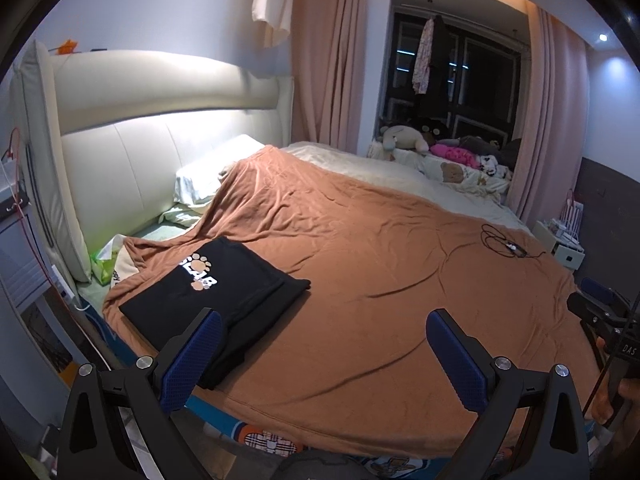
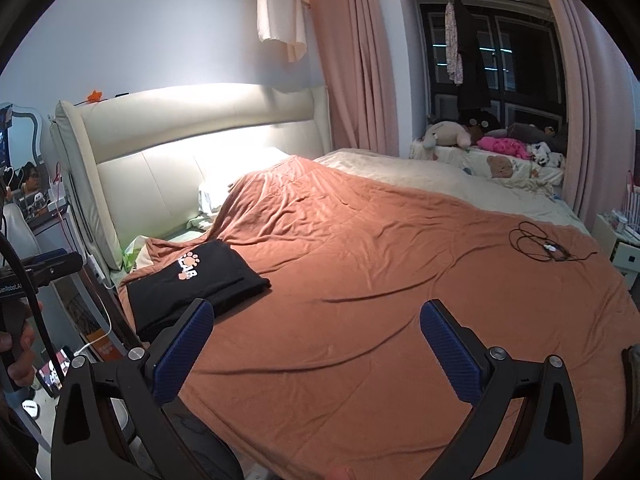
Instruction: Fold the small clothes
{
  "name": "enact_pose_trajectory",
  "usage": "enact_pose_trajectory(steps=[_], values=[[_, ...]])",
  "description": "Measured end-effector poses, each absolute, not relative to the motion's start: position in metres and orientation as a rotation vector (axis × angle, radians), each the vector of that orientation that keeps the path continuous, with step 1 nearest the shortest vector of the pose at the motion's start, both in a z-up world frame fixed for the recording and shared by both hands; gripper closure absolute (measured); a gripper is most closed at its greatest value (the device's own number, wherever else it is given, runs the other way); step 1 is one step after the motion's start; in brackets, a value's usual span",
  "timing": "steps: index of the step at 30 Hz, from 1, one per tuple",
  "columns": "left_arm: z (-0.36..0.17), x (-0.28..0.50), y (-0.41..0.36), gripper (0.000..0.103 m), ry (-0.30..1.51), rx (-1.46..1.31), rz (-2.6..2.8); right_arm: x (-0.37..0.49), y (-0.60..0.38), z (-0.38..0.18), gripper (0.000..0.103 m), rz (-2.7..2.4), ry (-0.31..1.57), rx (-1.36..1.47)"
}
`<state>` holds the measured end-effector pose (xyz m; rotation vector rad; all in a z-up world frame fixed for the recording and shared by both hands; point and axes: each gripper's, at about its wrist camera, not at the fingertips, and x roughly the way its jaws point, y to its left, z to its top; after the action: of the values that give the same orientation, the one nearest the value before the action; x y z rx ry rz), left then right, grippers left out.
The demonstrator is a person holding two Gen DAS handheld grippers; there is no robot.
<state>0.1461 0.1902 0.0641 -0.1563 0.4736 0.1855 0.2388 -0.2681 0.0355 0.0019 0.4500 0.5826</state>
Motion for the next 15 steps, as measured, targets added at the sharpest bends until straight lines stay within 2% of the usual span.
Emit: enact_pose_trajectory(steps=[15], values=[[0.046,0.093,0.137,0.0,0.407,-0.138,0.15,0.179,-0.302,0.013,0.0,0.532,0.384,-0.031]])
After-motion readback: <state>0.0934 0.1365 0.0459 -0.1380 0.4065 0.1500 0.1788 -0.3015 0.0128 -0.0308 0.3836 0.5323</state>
